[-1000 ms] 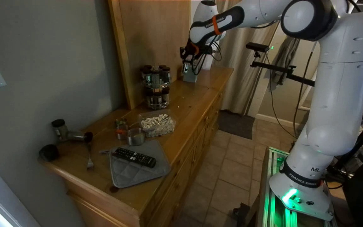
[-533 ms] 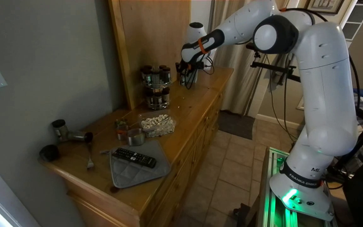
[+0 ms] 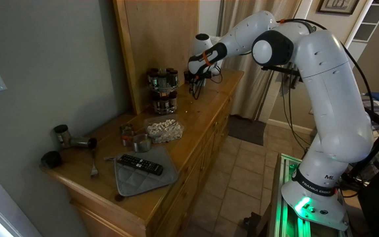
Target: Remove one jar from the stand and put it on the right side of the counter.
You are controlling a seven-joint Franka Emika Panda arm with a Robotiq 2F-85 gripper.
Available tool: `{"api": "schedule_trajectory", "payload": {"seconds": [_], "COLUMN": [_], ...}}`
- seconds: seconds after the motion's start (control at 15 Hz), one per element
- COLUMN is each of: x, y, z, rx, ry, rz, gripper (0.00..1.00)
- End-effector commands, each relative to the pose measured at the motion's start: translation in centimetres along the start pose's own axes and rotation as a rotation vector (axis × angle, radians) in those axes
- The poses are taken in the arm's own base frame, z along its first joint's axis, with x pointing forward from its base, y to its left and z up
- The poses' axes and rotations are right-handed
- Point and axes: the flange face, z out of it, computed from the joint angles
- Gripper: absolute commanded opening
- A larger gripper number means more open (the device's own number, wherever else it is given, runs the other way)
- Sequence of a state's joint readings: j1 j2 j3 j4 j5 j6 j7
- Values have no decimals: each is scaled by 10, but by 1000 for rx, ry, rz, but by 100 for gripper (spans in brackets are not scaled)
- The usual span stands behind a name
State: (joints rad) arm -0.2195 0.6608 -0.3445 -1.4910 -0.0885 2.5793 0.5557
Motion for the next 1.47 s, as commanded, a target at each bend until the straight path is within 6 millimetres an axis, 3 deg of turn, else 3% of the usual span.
{"api": "schedule_trajectory", "payload": {"seconds": [0.0,0.4,0.47,0.53,0.6,0.73,0.87,1.07,1.4], "x": [6,-1,-1,-1,-1,1,6,3,18], "y": [-1,0,0,-1,-1,-3,-4,2,58], "z": [15,28,28,26,23,13,-6,-39,-102], "rx": [32,42,42,43,45,52,63,62,-127], "ry": [12,-17,-16,-19,-19,-19,-18,-159,-367], "rz": [10,-7,-9,-16,-25,-49,-87,-196,-299], "gripper": [25,25,30,75,76,88,99,100,100]}}
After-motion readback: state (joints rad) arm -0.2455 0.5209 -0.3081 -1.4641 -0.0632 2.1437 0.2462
